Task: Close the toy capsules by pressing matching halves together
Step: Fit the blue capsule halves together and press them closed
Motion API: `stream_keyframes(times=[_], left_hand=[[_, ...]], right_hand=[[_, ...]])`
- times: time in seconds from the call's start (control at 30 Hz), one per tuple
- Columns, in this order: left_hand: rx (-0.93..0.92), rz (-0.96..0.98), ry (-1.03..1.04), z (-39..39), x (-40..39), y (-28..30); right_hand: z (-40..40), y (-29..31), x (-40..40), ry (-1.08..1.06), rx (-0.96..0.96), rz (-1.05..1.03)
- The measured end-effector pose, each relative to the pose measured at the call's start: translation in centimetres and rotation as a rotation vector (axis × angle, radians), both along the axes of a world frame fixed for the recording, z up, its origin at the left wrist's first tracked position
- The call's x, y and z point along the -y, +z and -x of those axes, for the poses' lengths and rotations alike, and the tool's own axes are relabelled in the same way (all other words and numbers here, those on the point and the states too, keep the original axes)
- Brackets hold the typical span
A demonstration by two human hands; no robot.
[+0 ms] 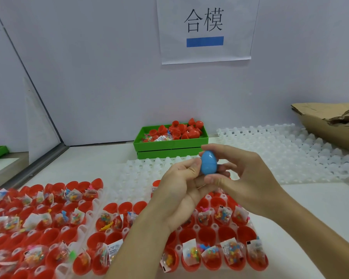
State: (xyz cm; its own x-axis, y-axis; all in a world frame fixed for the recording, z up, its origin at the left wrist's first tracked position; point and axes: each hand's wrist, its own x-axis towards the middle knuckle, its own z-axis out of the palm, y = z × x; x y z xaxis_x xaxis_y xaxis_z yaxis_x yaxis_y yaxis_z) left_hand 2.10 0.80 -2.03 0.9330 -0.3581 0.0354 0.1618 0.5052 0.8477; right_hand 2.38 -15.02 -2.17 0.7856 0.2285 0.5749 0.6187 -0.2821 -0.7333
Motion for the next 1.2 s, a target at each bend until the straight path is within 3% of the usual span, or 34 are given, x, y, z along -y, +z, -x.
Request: stream_keyframes(times=[0.1, 0.17, 0.23, 0.3, 0.37, 0.5, 0.77, 1.07, 1.2], left_hand=[[-0.057, 0.073, -0.039, 0.3, 0.5, -0.1], [-0.051, -0.012, -0.017, 0.2, 0.7, -0.2], [0.063, -0.299, 0.123, 0.0, 0.6, -0.3], [0.322, -0.687, 0.403, -0.2, 0.1, -0.5], [0.577, -0.874, 0.521, -0.3, -0.6, -0.5], [0.800, -0.877, 0.296, -0.3, -1.0, -0.8], [0.878, -0.892, 0.549, -0.3, -0.1, -1.2], [0.899, -0.840, 0.503, 0.2, 0.0, -0.1], [0.845, -0.863, 0.664, 0.2, 0.3, -0.3]], right_hand=[[0.2, -0.1, -0.3, 0.034, -0.003, -0.065], [0.0, -0.3, -0.3, 0.057, -0.012, -0.079], [-0.2, -0.4, -0.2, 0.004, 0.025, -0.031], [-0.4, -0.6, -0.2, -0.093, 0.100, 0.088], [-0.5, -0.6, -0.1, -0.137, 0.119, 0.150], [-0.3, 0.0, 0.0, 0.008, -0.090, 0.022], [-0.3, -0.5, -0.3, 0.091, -0.254, -0.115], [-0.7, -0.8, -0.5, 0.409, -0.523, -0.501], [-0.8, -0.8, -0.4, 0.451, -0.627, -0.566]])
